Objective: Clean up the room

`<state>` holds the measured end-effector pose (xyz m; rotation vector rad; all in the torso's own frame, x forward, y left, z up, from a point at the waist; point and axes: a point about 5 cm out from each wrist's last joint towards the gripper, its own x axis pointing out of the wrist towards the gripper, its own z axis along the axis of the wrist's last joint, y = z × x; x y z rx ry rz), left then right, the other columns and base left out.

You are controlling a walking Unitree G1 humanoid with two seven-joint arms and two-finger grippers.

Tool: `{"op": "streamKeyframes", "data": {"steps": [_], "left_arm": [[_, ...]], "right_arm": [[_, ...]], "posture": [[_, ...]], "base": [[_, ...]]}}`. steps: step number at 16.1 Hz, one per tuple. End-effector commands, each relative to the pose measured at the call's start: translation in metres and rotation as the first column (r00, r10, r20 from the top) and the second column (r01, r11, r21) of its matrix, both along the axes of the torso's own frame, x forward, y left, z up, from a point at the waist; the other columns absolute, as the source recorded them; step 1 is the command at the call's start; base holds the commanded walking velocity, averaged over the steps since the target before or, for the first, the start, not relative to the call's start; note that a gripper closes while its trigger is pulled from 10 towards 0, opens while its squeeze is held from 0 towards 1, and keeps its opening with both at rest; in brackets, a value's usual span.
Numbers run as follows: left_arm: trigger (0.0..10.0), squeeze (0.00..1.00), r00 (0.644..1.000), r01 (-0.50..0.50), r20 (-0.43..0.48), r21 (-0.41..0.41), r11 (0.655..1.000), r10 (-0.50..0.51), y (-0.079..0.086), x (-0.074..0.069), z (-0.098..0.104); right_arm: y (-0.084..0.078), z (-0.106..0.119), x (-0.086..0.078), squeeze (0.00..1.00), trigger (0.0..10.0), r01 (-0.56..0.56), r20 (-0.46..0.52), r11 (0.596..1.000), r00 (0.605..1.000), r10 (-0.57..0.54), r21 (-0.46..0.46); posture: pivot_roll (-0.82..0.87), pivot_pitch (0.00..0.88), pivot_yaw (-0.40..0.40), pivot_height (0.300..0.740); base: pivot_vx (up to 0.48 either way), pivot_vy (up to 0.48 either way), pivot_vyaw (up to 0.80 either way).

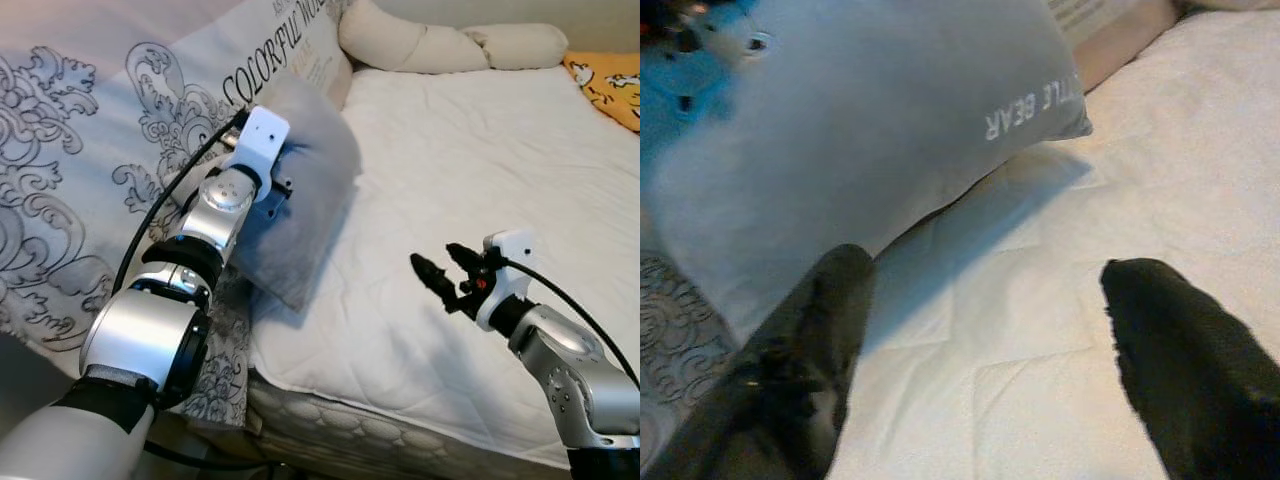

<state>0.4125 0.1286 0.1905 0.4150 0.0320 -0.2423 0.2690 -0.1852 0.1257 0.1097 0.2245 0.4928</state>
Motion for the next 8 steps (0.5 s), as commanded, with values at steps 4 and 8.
{"op": "streamKeyframes", "data": {"steps": [4, 8], "left_arm": [[10.0, 0.0, 0.995, -0.047, -0.089, 0.053, 0.998, 0.052, -0.004, -0.012, -0.04], [10.0, 0.0, 0.983, -0.095, -0.151, 0.068, 0.993, 0.105, 0.006, -0.02, -0.062]], "right_arm": [[0.0, 0.003, -0.008, 1.0, 10.0, -0.031, -0.01, 0.999, 0.999, 0.031, -0.018], [0.006, 0.005, -0.016, 1.0, 10.0, -0.097, -0.018, 0.995, 0.995, 0.097, -0.008]], "posture": [[-0.2, 0.0, 0.143, 0.74], [-0.21, 0.0, 0.144, 0.74]], "base": [[0.0, 0.0, 0.0], [0.0, 0.0, 0.0]]}}
